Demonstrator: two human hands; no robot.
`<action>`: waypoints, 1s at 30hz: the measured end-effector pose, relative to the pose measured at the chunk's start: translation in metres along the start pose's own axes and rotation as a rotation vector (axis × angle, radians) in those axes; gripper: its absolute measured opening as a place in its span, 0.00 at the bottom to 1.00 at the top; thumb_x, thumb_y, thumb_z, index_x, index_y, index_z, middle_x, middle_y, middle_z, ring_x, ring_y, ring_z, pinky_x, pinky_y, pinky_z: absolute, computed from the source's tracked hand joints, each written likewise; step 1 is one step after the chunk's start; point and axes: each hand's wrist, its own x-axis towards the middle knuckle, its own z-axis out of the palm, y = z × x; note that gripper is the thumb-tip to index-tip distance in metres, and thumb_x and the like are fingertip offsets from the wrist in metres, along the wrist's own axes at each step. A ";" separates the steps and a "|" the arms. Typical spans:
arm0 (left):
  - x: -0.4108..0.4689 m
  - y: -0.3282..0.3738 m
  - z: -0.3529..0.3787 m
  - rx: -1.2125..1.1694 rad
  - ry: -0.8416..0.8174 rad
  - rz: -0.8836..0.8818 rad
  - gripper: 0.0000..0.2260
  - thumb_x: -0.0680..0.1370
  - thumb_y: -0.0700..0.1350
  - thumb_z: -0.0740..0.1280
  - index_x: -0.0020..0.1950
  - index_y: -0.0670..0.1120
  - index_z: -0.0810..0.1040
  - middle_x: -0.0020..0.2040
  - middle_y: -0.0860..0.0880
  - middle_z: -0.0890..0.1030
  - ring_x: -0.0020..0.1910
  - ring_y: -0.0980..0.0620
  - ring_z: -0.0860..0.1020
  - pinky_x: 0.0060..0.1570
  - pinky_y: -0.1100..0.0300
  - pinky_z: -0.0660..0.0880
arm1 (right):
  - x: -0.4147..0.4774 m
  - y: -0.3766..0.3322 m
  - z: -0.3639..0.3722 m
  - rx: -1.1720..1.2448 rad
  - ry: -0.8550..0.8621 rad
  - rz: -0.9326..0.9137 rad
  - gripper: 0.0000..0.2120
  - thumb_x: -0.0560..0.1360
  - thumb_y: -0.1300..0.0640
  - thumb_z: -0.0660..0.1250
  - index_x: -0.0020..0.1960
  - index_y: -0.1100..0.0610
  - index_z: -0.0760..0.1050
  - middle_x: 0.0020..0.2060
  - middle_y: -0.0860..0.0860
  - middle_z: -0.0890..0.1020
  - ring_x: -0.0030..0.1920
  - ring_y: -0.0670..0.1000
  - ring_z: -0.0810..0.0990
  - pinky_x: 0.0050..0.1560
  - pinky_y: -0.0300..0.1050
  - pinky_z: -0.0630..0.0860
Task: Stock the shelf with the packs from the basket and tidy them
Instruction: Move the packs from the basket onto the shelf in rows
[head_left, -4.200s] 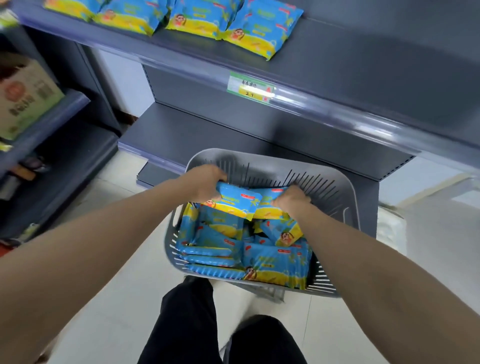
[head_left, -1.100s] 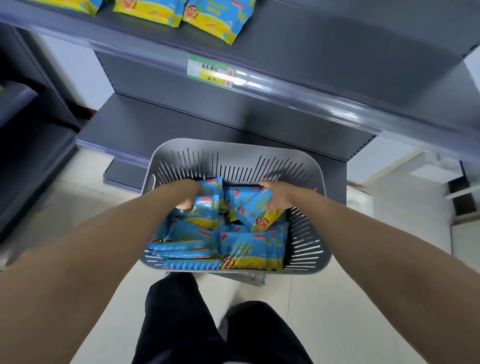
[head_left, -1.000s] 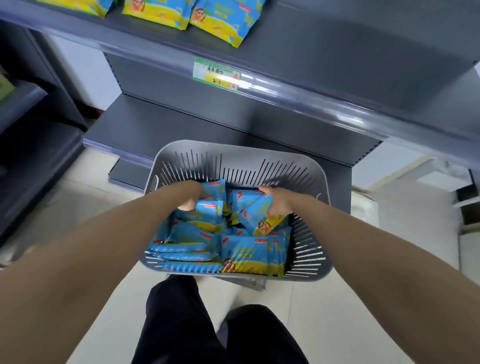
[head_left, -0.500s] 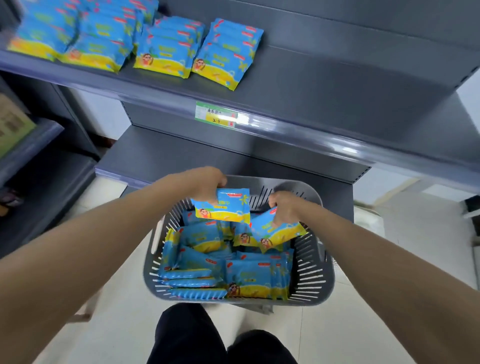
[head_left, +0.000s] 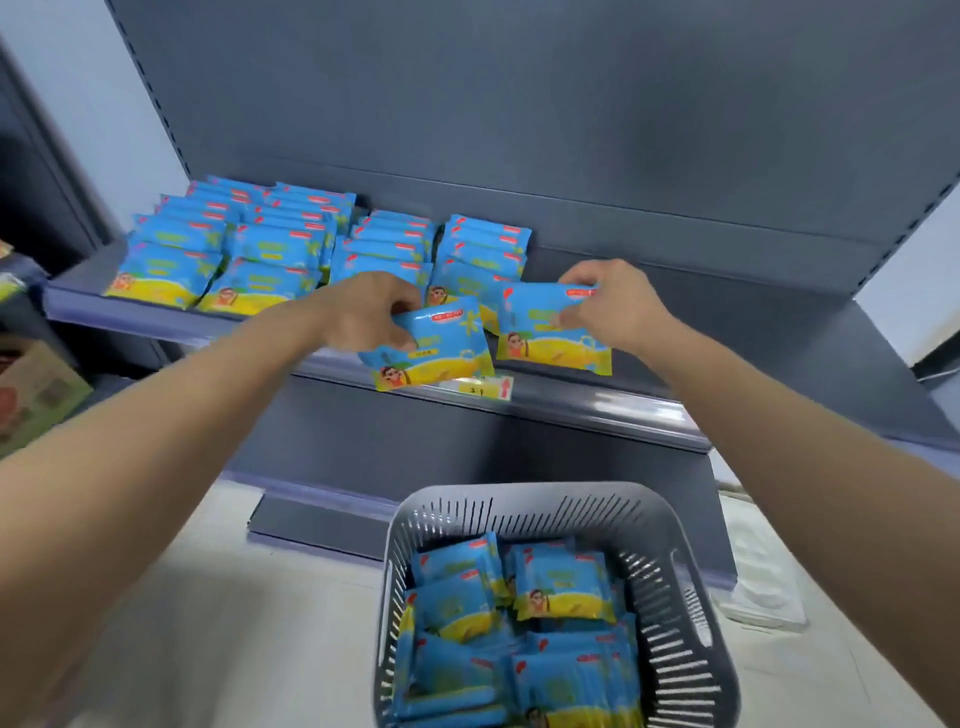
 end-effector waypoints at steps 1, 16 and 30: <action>0.003 -0.011 -0.010 0.002 0.038 -0.007 0.14 0.71 0.40 0.71 0.33 0.46 0.66 0.31 0.50 0.65 0.33 0.49 0.65 0.32 0.58 0.61 | 0.011 -0.007 0.006 0.079 0.036 0.020 0.17 0.67 0.61 0.75 0.55 0.56 0.79 0.43 0.51 0.77 0.40 0.52 0.75 0.41 0.46 0.77; 0.078 -0.111 -0.040 0.085 0.106 -0.052 0.09 0.73 0.39 0.68 0.53 0.40 0.76 0.51 0.39 0.78 0.46 0.44 0.73 0.48 0.54 0.71 | 0.103 -0.026 0.102 -0.176 0.015 0.104 0.22 0.71 0.55 0.72 0.63 0.56 0.74 0.61 0.58 0.70 0.61 0.61 0.70 0.59 0.51 0.74; 0.113 -0.120 -0.017 0.162 0.058 -0.055 0.24 0.74 0.45 0.70 0.69 0.46 0.69 0.67 0.45 0.73 0.66 0.43 0.70 0.67 0.50 0.64 | 0.110 -0.024 0.111 -0.456 0.197 0.006 0.22 0.76 0.58 0.61 0.70 0.54 0.67 0.67 0.54 0.69 0.67 0.56 0.64 0.64 0.50 0.62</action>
